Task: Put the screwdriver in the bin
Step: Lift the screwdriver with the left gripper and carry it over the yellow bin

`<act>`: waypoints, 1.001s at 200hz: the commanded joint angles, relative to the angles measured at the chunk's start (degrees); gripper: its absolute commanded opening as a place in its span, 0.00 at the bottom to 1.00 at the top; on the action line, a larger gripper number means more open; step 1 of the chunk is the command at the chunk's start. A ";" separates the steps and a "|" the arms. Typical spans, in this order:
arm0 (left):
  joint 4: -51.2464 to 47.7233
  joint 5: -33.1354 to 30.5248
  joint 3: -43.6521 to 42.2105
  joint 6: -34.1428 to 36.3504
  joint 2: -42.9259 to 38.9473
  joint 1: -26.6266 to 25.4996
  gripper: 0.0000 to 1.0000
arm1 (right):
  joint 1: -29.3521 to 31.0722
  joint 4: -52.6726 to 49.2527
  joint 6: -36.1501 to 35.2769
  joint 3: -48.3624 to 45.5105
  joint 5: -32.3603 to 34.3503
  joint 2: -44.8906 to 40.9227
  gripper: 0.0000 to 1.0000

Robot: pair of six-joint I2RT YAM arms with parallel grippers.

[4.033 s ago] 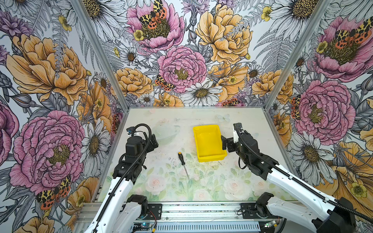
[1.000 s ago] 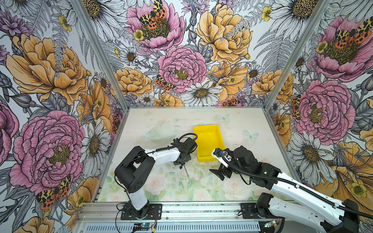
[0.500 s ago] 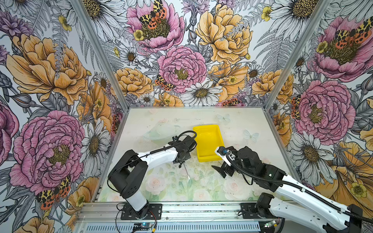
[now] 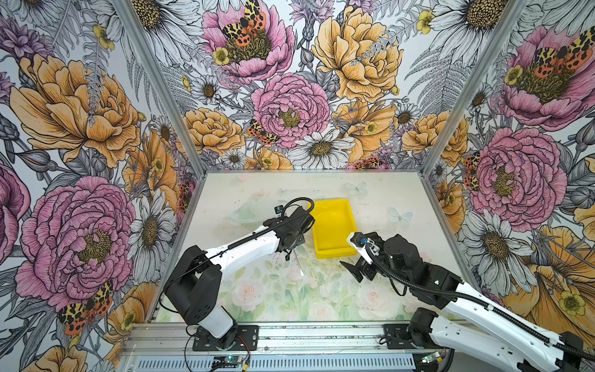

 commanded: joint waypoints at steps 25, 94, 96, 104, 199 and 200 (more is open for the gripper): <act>-0.46 -2.64 5.04 2.65 -2.07 -1.34 0.00 | -0.45 -0.47 1.28 0.81 1.07 -0.85 1.00; -0.52 -2.56 13.55 6.01 0.17 -2.43 0.00 | -2.36 -0.56 2.69 0.02 2.81 -3.20 1.00; -0.52 -2.56 13.78 6.14 0.34 -2.48 0.00 | -2.38 -0.56 2.67 0.02 2.76 -3.26 1.00; -0.51 -2.56 14.77 6.33 0.78 -2.71 0.00 | -2.33 -0.48 2.71 0.03 2.75 -3.33 0.99; -0.26 -1.38 25.83 7.70 8.71 -4.64 0.00 | -8.62 -0.65 6.42 -0.38 4.80 -5.08 0.99; -0.26 -1.36 25.98 7.79 8.86 -4.67 0.00 | -8.67 -0.69 6.44 -0.44 4.83 -5.17 0.99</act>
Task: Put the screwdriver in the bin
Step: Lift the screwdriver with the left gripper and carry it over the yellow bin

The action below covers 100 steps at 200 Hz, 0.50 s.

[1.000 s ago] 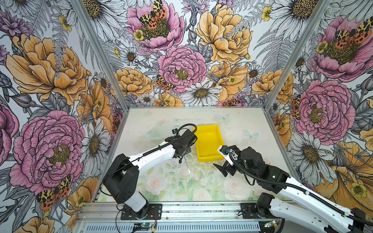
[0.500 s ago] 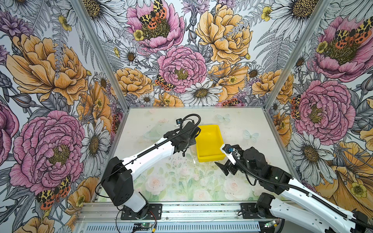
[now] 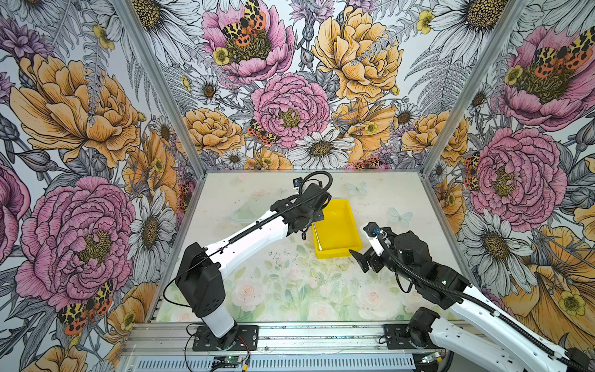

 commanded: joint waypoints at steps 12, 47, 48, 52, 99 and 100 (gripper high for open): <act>0.64 0.32 5.53 1.59 4.37 -1.13 0.00 | -1.33 -0.39 3.14 -0.75 2.77 -3.09 0.99; 0.60 1.59 9.67 1.17 10.32 -1.17 0.00 | -2.12 -0.91 4.31 -1.38 4.17 -4.56 1.00; 0.60 1.55 9.76 1.17 10.48 -1.21 0.00 | -2.17 -0.96 4.32 -1.39 4.19 -4.54 1.00; 0.61 1.52 10.18 1.17 11.21 -1.20 0.00 | -2.26 -1.00 4.42 -1.39 4.44 -4.59 1.00; 0.62 0.61 15.02 0.68 18.48 -0.73 0.00 | -2.92 -1.27 5.12 -1.09 4.56 -4.19 0.99; 0.61 0.67 15.20 0.70 18.65 -0.72 0.00 | -2.92 -1.27 5.20 -1.11 4.47 -4.22 0.99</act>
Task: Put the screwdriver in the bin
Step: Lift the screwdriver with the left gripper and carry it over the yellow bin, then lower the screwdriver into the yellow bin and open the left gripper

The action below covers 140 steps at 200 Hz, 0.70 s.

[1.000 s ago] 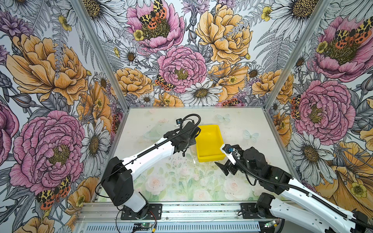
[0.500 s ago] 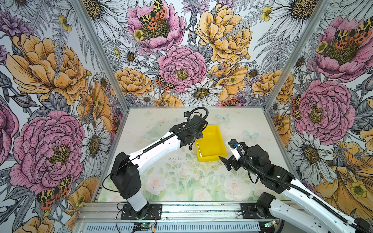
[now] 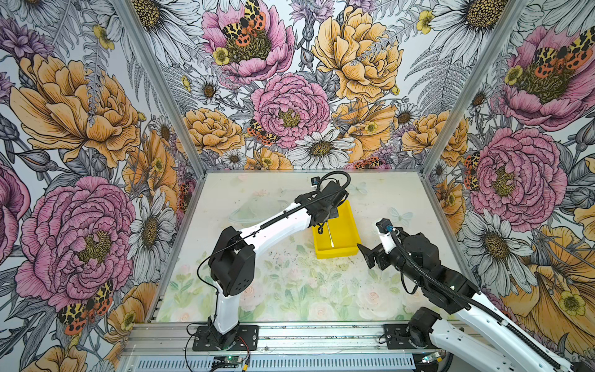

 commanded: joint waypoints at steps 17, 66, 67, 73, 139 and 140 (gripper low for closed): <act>0.53 0.72 5.21 0.88 5.15 0.73 0.00 | -0.49 -0.65 2.06 -0.60 0.38 -0.69 1.00; 0.53 2.04 7.93 1.42 10.72 1.45 0.00 | -0.67 -1.26 3.35 -1.04 -0.57 -1.00 1.00; 0.53 2.09 7.94 1.42 10.76 1.49 0.00 | -0.67 -1.27 3.38 -0.99 -0.54 -0.95 1.00; 0.58 2.20 7.93 1.42 11.22 1.50 0.00 | -0.67 -1.28 3.39 -0.95 -0.52 -0.99 1.00; 0.50 4.22 9.34 1.79 16.16 1.43 0.00 | -0.93 -1.62 2.76 -0.69 -0.71 -0.78 0.99; 0.47 4.23 9.38 1.78 16.25 1.43 0.00 | -0.93 -1.66 2.73 -0.69 -0.70 -0.76 0.99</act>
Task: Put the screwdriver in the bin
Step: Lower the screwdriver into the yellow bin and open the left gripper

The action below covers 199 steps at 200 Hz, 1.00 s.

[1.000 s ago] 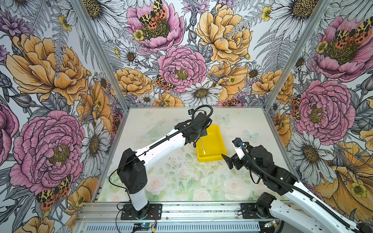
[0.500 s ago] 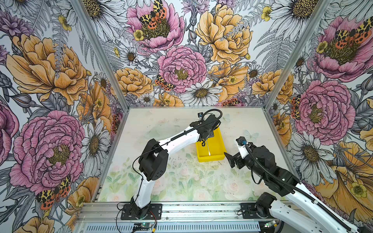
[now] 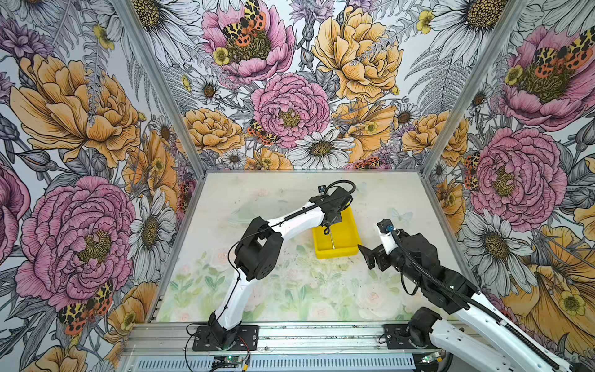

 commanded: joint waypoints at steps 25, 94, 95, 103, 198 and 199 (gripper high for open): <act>0.45 2.23 2.18 1.08 2.85 0.32 0.00 | -0.58 -0.68 0.35 -0.01 -0.65 -0.68 0.99; 0.45 2.91 2.42 0.89 5.61 0.43 0.00 | -0.76 -1.19 0.27 -0.03 -0.75 -0.95 1.00; 0.45 2.93 2.43 0.89 5.62 0.43 0.00 | -0.76 -1.19 0.25 -0.05 -0.74 -0.96 1.00; 0.44 3.03 2.35 0.89 5.86 0.55 0.00 | -0.76 -1.19 0.25 -0.01 -0.68 -0.91 0.99; 0.44 1.87 2.62 1.95 4.51 0.23 0.40 | -0.93 -1.54 0.15 0.11 -0.24 -1.47 0.99; 0.44 1.79 2.66 1.95 4.41 0.19 0.40 | -0.93 -1.54 0.15 0.15 -0.27 -1.48 0.99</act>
